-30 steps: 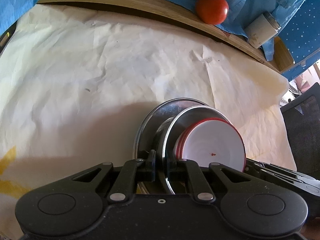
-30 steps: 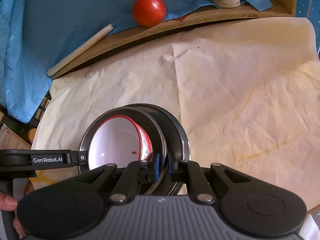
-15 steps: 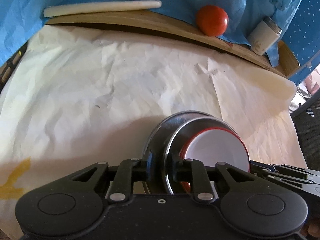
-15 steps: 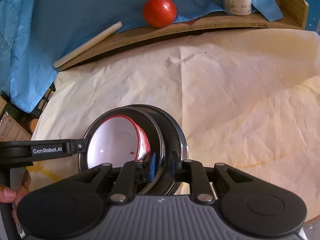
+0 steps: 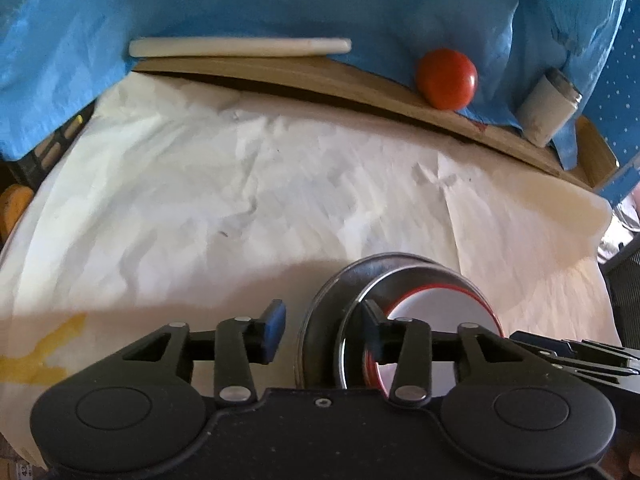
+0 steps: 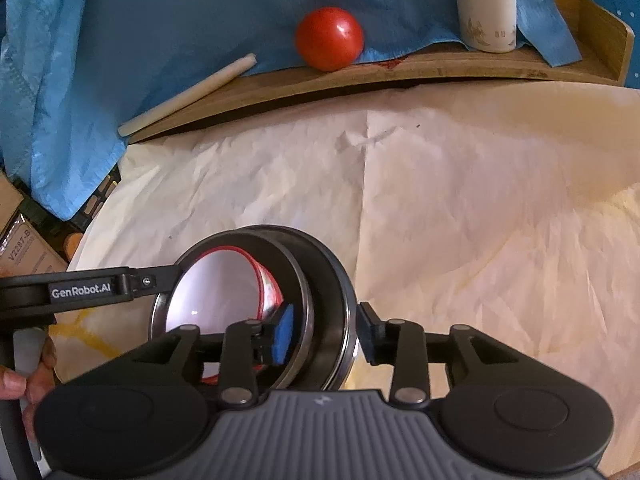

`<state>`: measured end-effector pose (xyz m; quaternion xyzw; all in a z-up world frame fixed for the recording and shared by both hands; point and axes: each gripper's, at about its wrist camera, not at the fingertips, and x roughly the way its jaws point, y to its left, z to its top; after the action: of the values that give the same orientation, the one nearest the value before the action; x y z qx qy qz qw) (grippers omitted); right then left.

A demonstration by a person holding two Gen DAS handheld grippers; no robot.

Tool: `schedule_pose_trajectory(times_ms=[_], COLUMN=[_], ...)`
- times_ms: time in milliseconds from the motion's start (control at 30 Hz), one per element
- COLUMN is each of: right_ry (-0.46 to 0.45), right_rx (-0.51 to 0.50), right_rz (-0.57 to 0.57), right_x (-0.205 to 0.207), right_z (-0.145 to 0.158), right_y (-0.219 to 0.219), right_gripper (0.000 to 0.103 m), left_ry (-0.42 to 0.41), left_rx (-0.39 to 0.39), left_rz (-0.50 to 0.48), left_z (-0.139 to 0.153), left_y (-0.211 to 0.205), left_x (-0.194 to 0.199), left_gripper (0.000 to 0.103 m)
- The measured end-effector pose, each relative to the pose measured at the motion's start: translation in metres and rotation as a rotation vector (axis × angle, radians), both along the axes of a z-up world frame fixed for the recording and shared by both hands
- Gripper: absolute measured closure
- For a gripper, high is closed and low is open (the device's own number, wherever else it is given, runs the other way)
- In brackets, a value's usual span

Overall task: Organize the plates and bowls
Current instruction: 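Open both grippers and pull them back from the stack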

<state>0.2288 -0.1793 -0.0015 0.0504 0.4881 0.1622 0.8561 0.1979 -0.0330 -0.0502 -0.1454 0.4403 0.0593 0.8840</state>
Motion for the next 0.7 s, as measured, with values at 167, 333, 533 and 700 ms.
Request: schedule_pose_trajectory(times_ms=[167,333,533,700], right_ry=[-0.022,-0.054,-0.104,-0.156], right_rx=[0.015,0.027,0.035,0.044], right_rz=[0.017,0.008,-0.012,-0.040], right_x=[0.000,-0.003,-0.011,-0.025], right_z=[0.003,0.008,0.019,0.028], right_y=[-0.004,-0.009,-0.013,-0.013], right_gripper=[0.054,0.046,0.033,0.026], left_ry=[-0.039,-0.081,-0.135,-0.196], left_rx=[0.023,0.040,0.044,0.045], left_rz=[0.028,0.041,0.042,0.034], left_z=[0.006,0.010,0.016,0.024], left_y=[-0.005,-0.012,-0.014,-0.012], left_x=[-0.008,-0.018,-0.033,-0.048], left_gripper=[0.045,0.034,0.022,0.008])
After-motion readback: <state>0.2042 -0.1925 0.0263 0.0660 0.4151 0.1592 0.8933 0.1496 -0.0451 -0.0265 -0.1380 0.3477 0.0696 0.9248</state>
